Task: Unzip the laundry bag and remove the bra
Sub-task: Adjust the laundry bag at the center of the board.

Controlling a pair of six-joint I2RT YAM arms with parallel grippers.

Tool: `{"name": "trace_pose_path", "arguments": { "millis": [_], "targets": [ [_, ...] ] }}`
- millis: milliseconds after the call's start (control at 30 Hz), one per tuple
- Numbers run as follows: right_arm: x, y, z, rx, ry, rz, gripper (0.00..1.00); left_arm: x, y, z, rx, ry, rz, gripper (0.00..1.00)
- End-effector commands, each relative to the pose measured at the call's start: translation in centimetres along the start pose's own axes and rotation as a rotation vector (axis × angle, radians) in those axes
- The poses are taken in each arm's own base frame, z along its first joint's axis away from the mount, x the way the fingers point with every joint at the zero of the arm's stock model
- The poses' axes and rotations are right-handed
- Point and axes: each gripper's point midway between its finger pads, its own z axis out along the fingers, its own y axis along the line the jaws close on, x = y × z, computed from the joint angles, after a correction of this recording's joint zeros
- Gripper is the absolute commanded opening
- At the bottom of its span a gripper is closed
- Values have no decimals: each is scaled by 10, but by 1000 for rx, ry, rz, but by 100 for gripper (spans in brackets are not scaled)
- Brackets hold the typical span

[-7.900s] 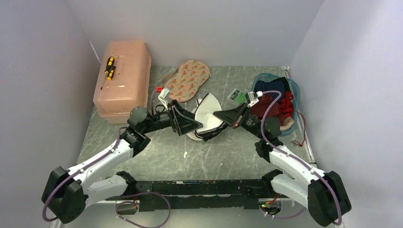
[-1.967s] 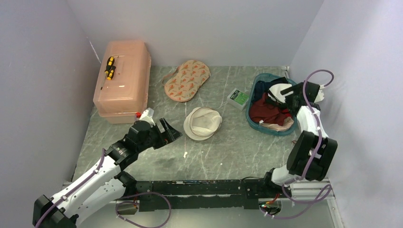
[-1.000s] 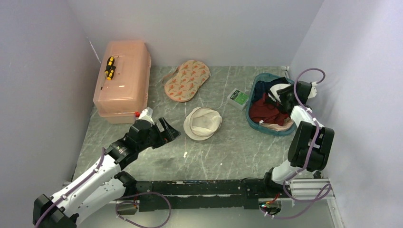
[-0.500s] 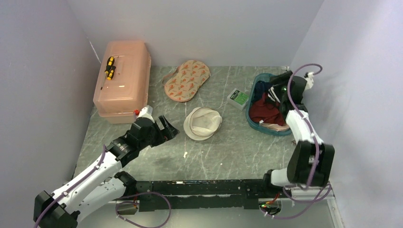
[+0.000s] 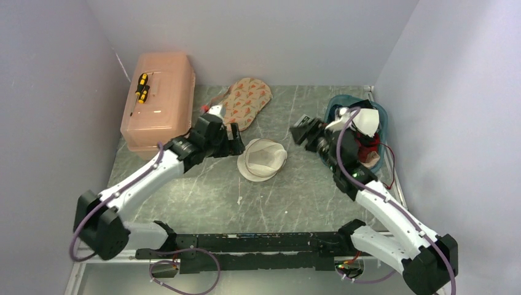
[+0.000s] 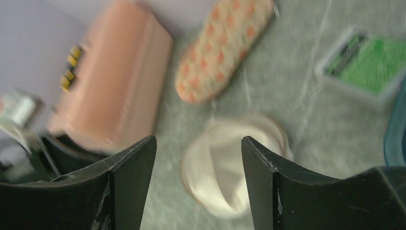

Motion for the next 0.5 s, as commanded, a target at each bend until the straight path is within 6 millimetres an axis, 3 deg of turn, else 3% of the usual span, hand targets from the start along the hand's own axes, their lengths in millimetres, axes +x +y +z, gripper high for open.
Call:
{"name": "trace_pose_path", "arguments": {
  "millis": [0, 133, 333, 467],
  "targets": [
    [65, -36, -24, 37, 139, -23, 69, 19, 4, 27, -22, 139, 155, 90],
    [101, -57, -41, 23, 203, -21, 69, 31, -3, 58, -21, 191, 181, 88],
    [126, -74, -52, 27, 251, -31, 69, 40, -20, 93, -78, 238, 271, 89],
    [141, -84, -56, 29, 277, -28, 69, 48, -5, 108, -178, 244, 264, 87]
  ]
}}
